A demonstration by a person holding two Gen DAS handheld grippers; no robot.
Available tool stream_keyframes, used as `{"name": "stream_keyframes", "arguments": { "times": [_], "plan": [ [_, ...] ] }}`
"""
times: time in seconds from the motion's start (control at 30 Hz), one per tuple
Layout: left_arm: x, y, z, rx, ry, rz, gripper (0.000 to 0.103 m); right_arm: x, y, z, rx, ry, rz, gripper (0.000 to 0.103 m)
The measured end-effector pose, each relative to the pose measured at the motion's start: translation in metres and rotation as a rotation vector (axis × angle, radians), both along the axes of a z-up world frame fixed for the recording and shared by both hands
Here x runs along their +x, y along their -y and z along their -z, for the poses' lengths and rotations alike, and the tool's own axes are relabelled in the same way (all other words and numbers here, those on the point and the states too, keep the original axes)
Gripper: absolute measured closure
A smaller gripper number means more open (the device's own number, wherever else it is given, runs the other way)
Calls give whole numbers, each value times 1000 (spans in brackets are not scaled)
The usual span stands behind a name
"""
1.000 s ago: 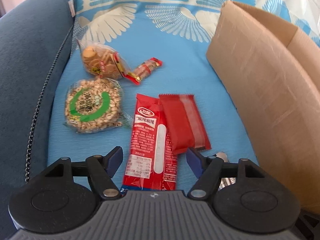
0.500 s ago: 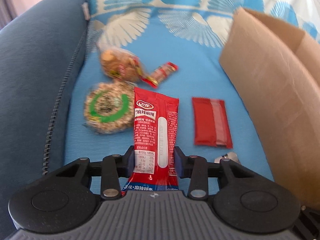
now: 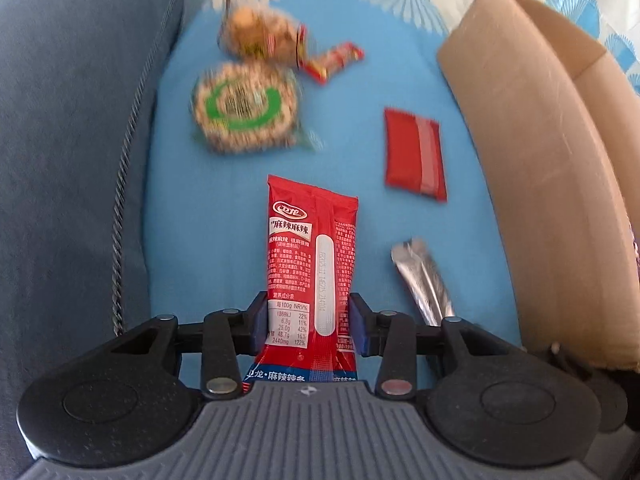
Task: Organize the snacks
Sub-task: 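Lift the red pack with the left tool while the right tool lifts the silver stick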
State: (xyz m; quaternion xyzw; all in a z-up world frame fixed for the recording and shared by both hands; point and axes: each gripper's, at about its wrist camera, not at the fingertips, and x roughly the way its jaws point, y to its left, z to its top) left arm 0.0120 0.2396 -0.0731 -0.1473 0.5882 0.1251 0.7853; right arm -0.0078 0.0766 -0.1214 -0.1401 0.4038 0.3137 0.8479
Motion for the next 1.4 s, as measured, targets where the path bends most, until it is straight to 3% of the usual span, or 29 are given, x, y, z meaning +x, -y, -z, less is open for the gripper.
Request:
{"name": "stream_keyframes", "arguments": {
  "times": [0.13, 0.2, 0.33, 0.4, 0.6, 0.63, 0.7, 0.77, 1.13, 1.4],
  "plan": [
    [1, 3, 14, 8, -56, 12, 53, 7, 1, 1, 42, -20, 36, 58],
    [4, 5, 18, 20, -75, 16, 45, 11, 0, 5, 45, -30, 44, 58],
    [10, 9, 25, 42, -101, 26, 41, 13, -4, 10, 29, -22, 25, 57],
    [12, 13, 26, 48, -100, 36, 33, 13, -4, 11, 32, -24, 7, 57],
    [17, 19, 31, 90, -94, 51, 28, 15, -6, 12, 28, -11, -7, 74],
    [18, 22, 32, 94, -89, 53, 29, 15, -6, 11, 30, -7, -9, 76],
    [20, 20, 31, 100, -72, 53, 47, 13, -6, 10, 32, 6, -12, 79],
    [18, 19, 28, 107, -52, 40, 53, 12, -5, 7, 39, 24, -11, 79],
    [-13, 9, -16, 82, 161, -4, 56, -4, 12, -28, 88, 123, -20, 80],
    [-51, 14, -55, 115, 438, -9, 56, -18, 40, -79, 205, 222, -7, 80]
  ]
}}
